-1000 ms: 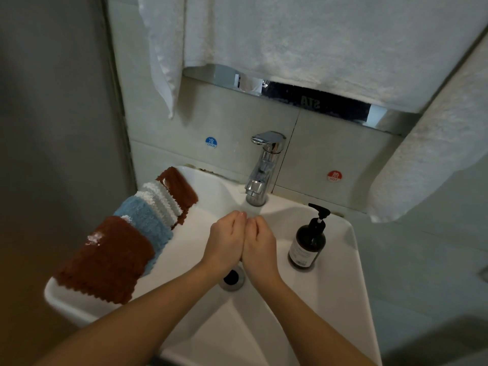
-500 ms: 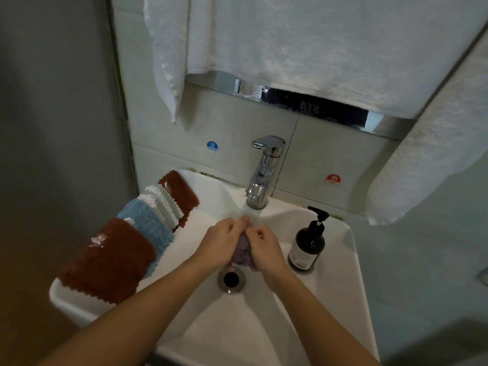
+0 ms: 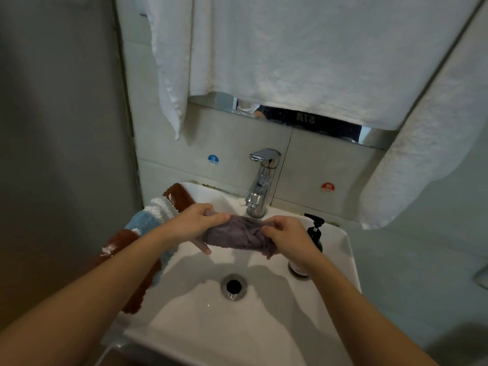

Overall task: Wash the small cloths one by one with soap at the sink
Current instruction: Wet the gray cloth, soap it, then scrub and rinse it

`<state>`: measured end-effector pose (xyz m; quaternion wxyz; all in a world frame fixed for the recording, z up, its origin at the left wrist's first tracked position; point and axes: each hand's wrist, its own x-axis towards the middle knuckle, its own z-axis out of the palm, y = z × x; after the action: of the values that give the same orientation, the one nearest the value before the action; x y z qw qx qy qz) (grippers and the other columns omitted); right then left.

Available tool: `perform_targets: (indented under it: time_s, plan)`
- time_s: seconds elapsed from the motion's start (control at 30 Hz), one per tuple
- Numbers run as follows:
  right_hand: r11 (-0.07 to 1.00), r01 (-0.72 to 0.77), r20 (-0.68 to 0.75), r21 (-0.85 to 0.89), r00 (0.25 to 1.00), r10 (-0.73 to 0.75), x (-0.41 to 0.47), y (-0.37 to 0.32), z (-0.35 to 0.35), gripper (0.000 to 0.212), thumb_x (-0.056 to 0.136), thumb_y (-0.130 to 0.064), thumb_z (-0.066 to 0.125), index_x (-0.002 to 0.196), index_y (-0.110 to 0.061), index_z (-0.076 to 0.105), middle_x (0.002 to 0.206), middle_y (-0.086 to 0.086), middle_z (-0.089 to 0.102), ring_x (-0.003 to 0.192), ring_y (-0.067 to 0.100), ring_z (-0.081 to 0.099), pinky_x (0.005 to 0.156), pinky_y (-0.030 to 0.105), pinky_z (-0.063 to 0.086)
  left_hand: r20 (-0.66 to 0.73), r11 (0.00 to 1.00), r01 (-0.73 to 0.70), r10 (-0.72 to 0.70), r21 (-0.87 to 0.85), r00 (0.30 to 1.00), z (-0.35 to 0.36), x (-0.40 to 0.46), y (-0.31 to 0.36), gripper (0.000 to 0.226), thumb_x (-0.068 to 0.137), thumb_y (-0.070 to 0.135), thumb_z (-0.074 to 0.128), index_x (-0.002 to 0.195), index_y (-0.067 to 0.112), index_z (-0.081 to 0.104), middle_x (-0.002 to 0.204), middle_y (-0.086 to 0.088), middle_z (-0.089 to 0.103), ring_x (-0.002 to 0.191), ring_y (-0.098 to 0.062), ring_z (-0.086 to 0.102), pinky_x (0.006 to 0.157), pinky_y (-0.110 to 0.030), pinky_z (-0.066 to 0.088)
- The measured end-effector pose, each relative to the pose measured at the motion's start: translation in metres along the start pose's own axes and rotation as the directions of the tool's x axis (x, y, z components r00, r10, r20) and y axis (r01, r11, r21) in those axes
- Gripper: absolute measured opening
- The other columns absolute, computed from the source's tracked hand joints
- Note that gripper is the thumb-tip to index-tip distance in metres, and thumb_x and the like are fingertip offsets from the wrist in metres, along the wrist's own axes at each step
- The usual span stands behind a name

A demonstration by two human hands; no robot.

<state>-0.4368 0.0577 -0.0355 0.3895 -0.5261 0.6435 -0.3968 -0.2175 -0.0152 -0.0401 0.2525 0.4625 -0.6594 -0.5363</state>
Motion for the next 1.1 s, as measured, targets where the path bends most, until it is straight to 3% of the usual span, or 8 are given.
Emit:
perform_targets:
  time_s: [0.13,0.33,0.43,0.6,0.7,0.87,1.0,1.1]
  plan:
    - [0.958,0.02,0.024,-0.285,1.0,-0.013,-0.008,-0.012,-0.01,0.026,0.092,-0.002,0.045,0.088,-0.011,0.07,0.068,0.011,0.068,0.057,0.02,0.062,0.055,0.033,0.051,-0.087,0.967,-0.198,0.213,0.157,0.973,-0.013,-0.003,-0.003,0.03,0.088,0.018,0.071,0.075,0.014,0.044,0.066,-0.001,0.048,0.061,-0.017,0.048,0.055,-0.033,0.043]
    - [0.858,0.08,0.082,-0.508,0.996,-0.045,-0.021,-0.035,-0.02,0.036,0.093,0.0,0.038,0.087,-0.018,0.069,0.082,0.004,0.066,0.074,0.017,0.06,0.059,0.026,0.047,-0.013,0.941,-0.314,0.318,0.123,0.948,-0.037,-0.015,0.008,0.034,0.074,-0.01,0.072,0.079,0.019,0.053,0.061,0.0,0.056,0.057,-0.01,0.051,0.056,-0.029,0.039]
    - [0.901,0.136,0.102,-0.412,0.99,-0.102,-0.025,-0.052,-0.034,0.021,0.099,-0.007,0.048,0.102,-0.021,0.064,0.091,0.001,0.069,0.079,0.017,0.068,0.064,0.028,0.056,-0.019,0.918,-0.36,0.368,0.167,0.93,-0.053,-0.026,0.029,0.038,0.072,-0.008,0.076,0.078,0.023,0.054,0.067,-0.006,0.057,0.06,-0.017,0.051,0.058,-0.031,0.041]
    - [0.966,0.243,-0.053,-0.088,0.967,-0.248,-0.025,-0.09,-0.069,0.021,0.094,0.002,0.057,0.088,-0.014,0.043,0.083,0.019,0.065,0.075,0.03,0.067,0.054,0.031,0.057,-0.115,0.902,-0.427,0.431,0.056,0.895,-0.079,-0.044,0.074,0.028,0.079,0.017,0.073,0.072,0.024,0.046,0.077,-0.012,0.049,0.067,-0.021,0.048,0.056,-0.033,0.046]
    - [0.926,0.369,-0.082,-0.076,0.923,-0.375,-0.024,-0.111,-0.085,0.029,0.092,0.008,0.056,0.08,-0.014,0.042,0.081,0.018,0.061,0.073,0.026,0.063,0.055,0.029,0.055,-0.119,0.896,-0.442,0.435,-0.036,0.892,-0.086,-0.045,0.093,0.026,0.089,0.002,0.062,0.075,0.018,0.047,0.073,-0.003,0.054,0.068,-0.014,0.059,0.056,-0.026,0.056]
    - [0.877,0.44,-0.197,-0.194,0.858,-0.474,-0.012,-0.126,-0.1,0.052,0.085,0.018,0.049,0.058,-0.024,0.062,0.071,0.004,0.064,0.072,0.022,0.062,0.07,0.039,0.055,-0.2,0.866,-0.466,0.496,0.18,0.845,-0.084,-0.042,0.125,0.032,0.093,-0.004,0.057,0.075,0.018,0.074,0.086,-0.005,0.071,0.079,-0.019,0.069,0.064,-0.025,0.059]
    - [0.875,0.411,-0.215,-0.255,0.859,-0.466,-0.013,-0.136,-0.095,0.042,0.096,0.006,0.045,0.089,-0.022,0.074,0.093,-0.005,0.067,0.086,0.008,0.062,0.069,0.015,0.054,-0.217,0.872,-0.447,0.485,0.201,0.847,-0.076,-0.04,0.143,0.023,0.096,0.006,0.058,0.1,0.02,0.075,0.104,-0.001,0.07,0.091,-0.016,0.07,0.074,-0.028,0.061]
    - [0.881,0.443,-0.22,-0.165,0.855,-0.47,-0.012,-0.136,-0.098,0.021,0.094,-0.006,0.059,0.102,-0.021,0.072,0.105,0.001,0.067,0.095,0.016,0.064,0.074,0.025,0.056,-0.213,0.865,-0.457,0.495,0.207,0.842,-0.071,-0.042,0.15,0.033,0.084,0.005,0.073,0.114,0.016,0.07,0.112,-0.001,0.065,0.092,-0.012,0.067,0.071,-0.022,0.059]
